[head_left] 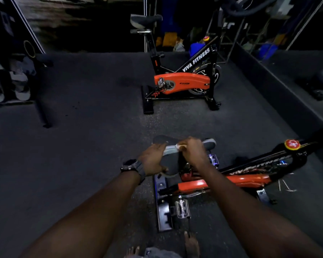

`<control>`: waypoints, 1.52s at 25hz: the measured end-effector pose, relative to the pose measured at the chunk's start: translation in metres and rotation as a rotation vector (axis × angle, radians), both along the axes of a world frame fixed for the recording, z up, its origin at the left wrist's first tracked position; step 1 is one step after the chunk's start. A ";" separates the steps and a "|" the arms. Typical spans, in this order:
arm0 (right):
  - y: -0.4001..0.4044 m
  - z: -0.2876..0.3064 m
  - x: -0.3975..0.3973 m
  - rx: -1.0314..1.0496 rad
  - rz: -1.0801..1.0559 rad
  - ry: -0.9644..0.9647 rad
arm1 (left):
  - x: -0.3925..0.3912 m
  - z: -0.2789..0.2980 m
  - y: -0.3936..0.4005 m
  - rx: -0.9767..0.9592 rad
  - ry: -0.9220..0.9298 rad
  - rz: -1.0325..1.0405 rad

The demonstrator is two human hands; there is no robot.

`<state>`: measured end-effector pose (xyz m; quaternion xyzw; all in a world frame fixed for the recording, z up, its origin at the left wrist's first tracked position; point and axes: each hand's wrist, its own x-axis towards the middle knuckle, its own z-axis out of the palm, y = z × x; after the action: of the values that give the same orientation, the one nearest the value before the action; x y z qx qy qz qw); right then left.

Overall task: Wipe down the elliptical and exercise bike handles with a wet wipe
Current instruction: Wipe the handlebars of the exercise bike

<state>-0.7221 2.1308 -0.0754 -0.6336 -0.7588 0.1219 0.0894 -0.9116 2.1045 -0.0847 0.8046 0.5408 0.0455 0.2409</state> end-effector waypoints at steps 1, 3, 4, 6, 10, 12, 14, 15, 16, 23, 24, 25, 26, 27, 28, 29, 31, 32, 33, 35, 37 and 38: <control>-0.012 0.003 -0.009 0.017 0.004 -0.028 | -0.004 -0.001 -0.001 -0.008 -0.008 -0.024; -0.042 0.000 -0.037 -0.018 0.221 -0.053 | -0.007 0.001 -0.003 0.009 -0.016 -0.067; -0.049 -0.001 -0.042 0.003 0.249 -0.034 | -0.008 0.004 -0.005 0.018 -0.003 -0.094; -0.044 0.010 -0.030 0.033 -0.010 0.022 | -0.011 0.007 -0.006 0.008 0.033 -0.143; -0.065 0.000 -0.037 0.031 0.110 -0.046 | -0.011 0.004 -0.003 0.030 0.010 -0.148; -0.081 -0.011 -0.040 0.002 0.123 0.035 | -0.011 0.003 -0.004 0.052 0.019 -0.162; -0.077 -0.017 -0.021 0.076 -0.199 0.146 | -0.013 0.001 -0.002 0.069 0.019 -0.171; -0.076 -0.025 -0.016 0.105 -0.265 0.132 | -0.014 -0.001 0.000 0.079 0.018 -0.173; -0.082 -0.027 -0.022 0.094 -0.212 0.105 | -0.014 -0.003 0.001 0.087 0.019 -0.178; -0.095 -0.033 -0.025 0.127 -0.217 0.184 | -0.018 -0.007 0.001 0.058 0.055 -0.215; -0.100 -0.031 -0.033 0.109 -0.084 0.114 | -0.017 -0.007 0.001 0.057 0.061 -0.212; -0.105 -0.033 -0.039 0.100 0.074 0.048 | -0.015 -0.007 0.000 0.058 0.064 -0.205; -0.104 -0.032 -0.042 0.077 0.180 0.010 | -0.014 -0.006 0.000 0.058 0.062 -0.193; -0.098 -0.026 -0.042 0.058 0.187 0.014 | -0.013 -0.005 -0.001 0.057 0.051 -0.178; -0.088 -0.017 -0.044 0.062 0.090 0.042 | -0.013 -0.005 -0.001 0.050 0.035 -0.157; -0.076 -0.010 -0.047 0.110 -0.012 0.084 | -0.014 -0.006 -0.001 0.044 0.009 -0.132; -0.060 -0.001 -0.063 0.111 -0.028 0.098 | -0.018 -0.007 -0.001 0.065 -0.016 -0.064; -0.054 -0.002 -0.067 0.114 0.069 0.037 | -0.020 -0.007 -0.001 0.057 -0.015 -0.039; -0.047 -0.006 -0.064 0.130 0.137 -0.041 | -0.020 -0.007 -0.001 0.050 -0.031 -0.033; -0.026 -0.008 -0.047 0.083 -0.035 -0.115 | -0.023 -0.008 0.000 0.026 -0.051 -0.044; -0.012 -0.013 -0.045 0.079 -0.137 -0.113 | -0.025 -0.009 0.000 0.016 -0.066 -0.038; -0.009 -0.013 -0.055 0.059 -0.058 -0.139 | -0.027 -0.008 0.000 0.015 -0.075 -0.024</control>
<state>-0.7773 2.1214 -0.0888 -0.6593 -0.7477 0.0526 0.0588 -0.9382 2.1043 -0.0930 0.8106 0.5212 0.0766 0.2556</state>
